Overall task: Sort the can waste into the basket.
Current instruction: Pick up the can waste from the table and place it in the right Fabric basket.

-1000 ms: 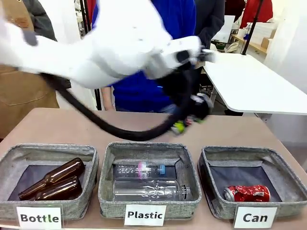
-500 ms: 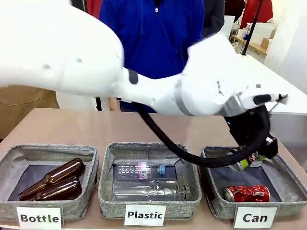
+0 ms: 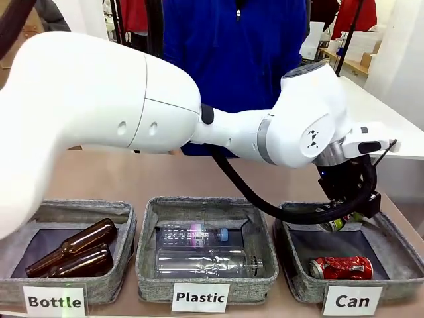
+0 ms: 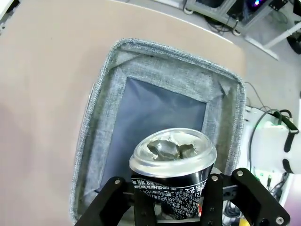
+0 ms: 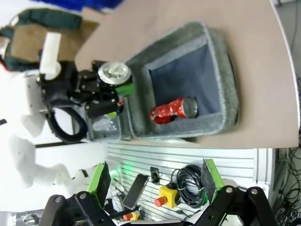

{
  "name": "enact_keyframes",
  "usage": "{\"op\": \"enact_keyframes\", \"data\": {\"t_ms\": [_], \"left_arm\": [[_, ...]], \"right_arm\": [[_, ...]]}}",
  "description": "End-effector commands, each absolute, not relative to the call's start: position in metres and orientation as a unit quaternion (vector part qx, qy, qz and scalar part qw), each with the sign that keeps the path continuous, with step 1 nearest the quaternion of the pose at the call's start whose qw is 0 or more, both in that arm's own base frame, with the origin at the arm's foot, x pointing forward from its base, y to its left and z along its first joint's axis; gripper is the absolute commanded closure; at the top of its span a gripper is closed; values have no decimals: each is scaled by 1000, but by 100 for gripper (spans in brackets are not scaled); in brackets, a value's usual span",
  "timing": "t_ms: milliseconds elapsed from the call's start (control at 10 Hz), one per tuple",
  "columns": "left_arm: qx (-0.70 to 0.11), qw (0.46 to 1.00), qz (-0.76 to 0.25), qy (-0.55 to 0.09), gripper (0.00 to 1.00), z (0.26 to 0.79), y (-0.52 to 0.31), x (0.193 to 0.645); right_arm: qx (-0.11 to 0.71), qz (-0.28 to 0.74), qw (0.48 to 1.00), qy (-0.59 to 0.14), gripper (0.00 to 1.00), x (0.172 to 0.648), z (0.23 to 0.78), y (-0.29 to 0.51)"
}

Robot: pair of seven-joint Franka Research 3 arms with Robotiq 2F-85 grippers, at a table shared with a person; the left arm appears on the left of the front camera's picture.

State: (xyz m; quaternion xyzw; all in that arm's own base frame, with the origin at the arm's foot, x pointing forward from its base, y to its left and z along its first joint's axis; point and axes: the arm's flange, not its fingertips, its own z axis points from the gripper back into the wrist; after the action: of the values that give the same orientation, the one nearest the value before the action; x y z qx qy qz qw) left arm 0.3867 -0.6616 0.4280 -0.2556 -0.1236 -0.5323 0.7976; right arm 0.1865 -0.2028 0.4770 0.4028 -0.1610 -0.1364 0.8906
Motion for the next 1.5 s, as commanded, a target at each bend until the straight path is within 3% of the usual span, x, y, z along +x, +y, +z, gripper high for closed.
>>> {"op": "enact_keyframes", "data": {"t_ms": [0, 100, 200, 400, 500, 600, 900, 1200, 1400], "left_arm": [[-237, 805, -529, -123, 40, 439, -672, 386], [-241, 806, -527, -122, 34, 440, -667, 387], [-241, 807, -526, -122, 0, 441, -663, 387], [-238, 804, -529, -130, 0, 441, -652, 384], [-240, 805, -526, -134, 9, 440, -647, 383], [-240, 805, -524, -138, 0, 441, -644, 382], [-253, 808, -506, -162, 0, 454, -620, 383], [-231, 868, -424, -111, 0, 508, -542, 406], [-225, 904, -355, -78, 0, 524, -447, 422]], "right_arm": [[402, -136, 891, -160, 0, 187, 480, -202], [402, -136, 891, -160, 0, 187, 480, -202], [402, -136, 891, -160, 0, 187, 480, -202], [402, -136, 891, -160, 0, 187, 480, -202], [402, -136, 891, -160, 0, 187, 480, -202], [402, -136, 891, -160, 0, 187, 480, -202], [402, -136, 891, -160, 0, 187, 480, -202], [403, -137, 890, -161, 0, 186, 477, -203], [448, -77, 878, -150, 0, 247, 508, -155]]}}
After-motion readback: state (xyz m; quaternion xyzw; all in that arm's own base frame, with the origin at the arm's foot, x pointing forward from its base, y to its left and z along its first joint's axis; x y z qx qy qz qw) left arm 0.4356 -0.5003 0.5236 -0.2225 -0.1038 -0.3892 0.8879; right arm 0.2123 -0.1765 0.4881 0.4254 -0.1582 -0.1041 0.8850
